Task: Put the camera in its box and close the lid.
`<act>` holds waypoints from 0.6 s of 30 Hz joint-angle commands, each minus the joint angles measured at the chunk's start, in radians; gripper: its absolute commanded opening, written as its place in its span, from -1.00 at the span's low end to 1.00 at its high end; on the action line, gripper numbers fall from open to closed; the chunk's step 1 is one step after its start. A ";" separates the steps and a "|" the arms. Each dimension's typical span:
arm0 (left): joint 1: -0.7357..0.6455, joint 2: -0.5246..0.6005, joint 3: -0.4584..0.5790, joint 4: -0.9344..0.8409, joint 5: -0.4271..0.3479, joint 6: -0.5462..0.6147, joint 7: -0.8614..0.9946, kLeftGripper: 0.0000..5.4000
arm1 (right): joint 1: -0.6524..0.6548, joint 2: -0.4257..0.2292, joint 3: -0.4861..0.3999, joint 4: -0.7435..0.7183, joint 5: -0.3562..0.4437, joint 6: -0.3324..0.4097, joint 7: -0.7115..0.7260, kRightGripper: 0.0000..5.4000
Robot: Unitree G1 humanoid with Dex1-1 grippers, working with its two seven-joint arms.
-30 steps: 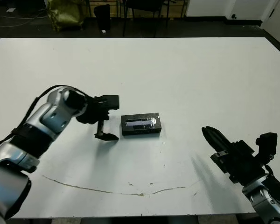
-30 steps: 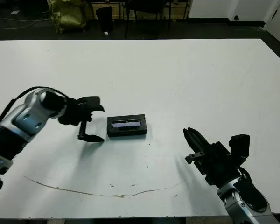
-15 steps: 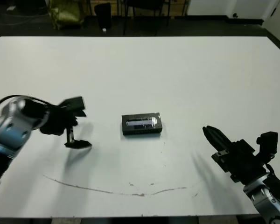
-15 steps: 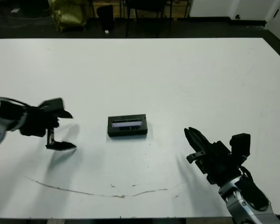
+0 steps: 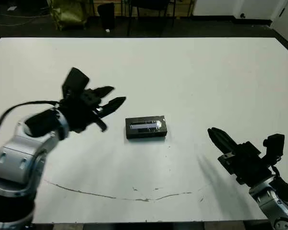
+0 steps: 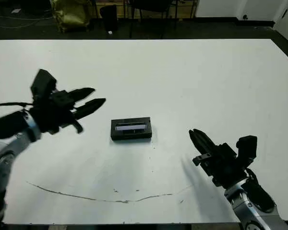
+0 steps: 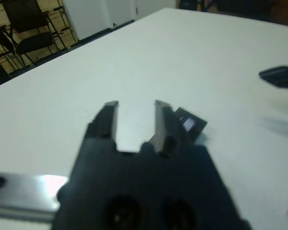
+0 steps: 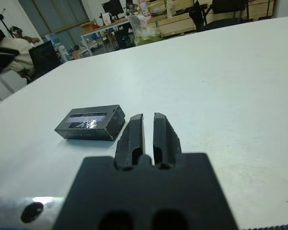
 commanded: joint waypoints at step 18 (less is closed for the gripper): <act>0.174 -0.228 -0.305 0.269 0.232 -0.241 0.357 -0.99 | 0.019 0.004 0.009 -0.023 -0.016 0.019 -0.045 -1.00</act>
